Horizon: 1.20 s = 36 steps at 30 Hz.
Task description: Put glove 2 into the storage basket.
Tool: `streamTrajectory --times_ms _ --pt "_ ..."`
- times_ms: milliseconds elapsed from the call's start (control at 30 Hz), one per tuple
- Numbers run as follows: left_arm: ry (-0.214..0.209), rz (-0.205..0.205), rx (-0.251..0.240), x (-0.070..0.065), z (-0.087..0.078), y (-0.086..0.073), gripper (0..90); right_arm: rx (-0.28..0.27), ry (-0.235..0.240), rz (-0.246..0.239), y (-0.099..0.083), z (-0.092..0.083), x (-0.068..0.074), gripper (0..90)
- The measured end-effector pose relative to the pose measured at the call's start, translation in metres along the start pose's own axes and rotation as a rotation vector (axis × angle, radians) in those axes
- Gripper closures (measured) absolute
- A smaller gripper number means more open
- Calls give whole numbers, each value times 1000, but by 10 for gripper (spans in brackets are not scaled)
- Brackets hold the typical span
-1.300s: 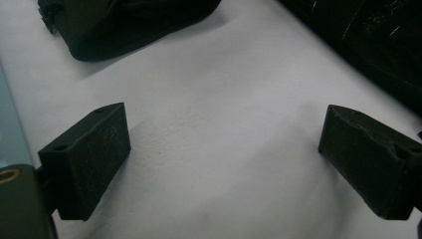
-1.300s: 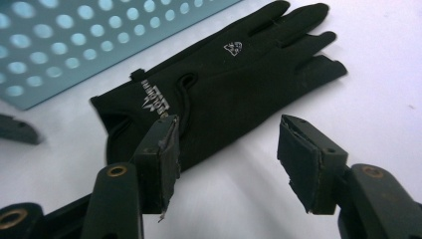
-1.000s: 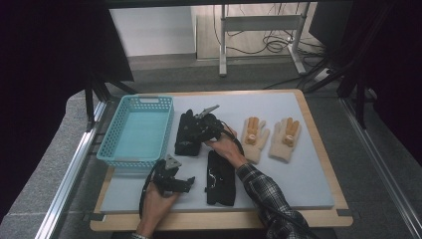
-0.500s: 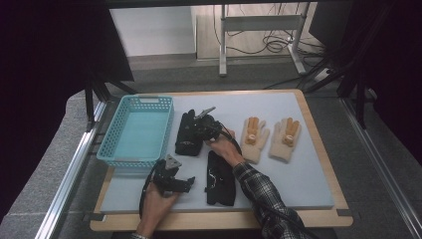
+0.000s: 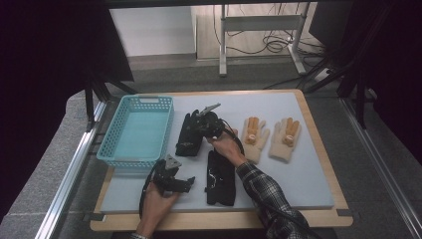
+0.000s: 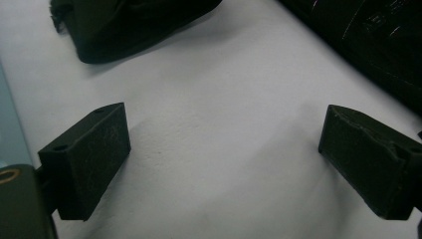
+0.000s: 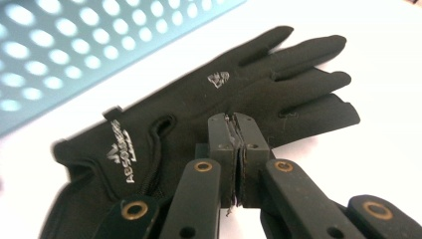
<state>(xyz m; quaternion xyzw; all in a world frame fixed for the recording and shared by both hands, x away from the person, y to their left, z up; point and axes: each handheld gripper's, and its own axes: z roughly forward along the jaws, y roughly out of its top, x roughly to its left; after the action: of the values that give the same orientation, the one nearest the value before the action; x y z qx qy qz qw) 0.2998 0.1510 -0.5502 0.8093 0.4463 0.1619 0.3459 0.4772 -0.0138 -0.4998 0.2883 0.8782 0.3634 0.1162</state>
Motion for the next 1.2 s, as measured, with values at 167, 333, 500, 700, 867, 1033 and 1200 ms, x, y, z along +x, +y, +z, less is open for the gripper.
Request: streamTrajectory --times_ms 167,333,500,700,867,1033,1200 --pt "0 0 0 0 0 0 64 -29 13 0 5 -21 4 872" --pt "1 3 2 0 0 0 64 -56 29 12 6 -41 4 874" --pt "1 -3 -3 0 0 0 64 -81 45 28 6 -59 5 874" --pt "1 -2 -4 0 0 0 64 -112 74 32 0 -93 14 874" --pt "2 -5 -7 0 0 0 64 -122 100 30 -15 -120 24 874" --pt "1 -3 -4 0 0 0 64 -125 122 44 -40 -144 31 874" --pt "1 -7 -6 0 0 0 64 -137 140 62 -63 -164 40 875"
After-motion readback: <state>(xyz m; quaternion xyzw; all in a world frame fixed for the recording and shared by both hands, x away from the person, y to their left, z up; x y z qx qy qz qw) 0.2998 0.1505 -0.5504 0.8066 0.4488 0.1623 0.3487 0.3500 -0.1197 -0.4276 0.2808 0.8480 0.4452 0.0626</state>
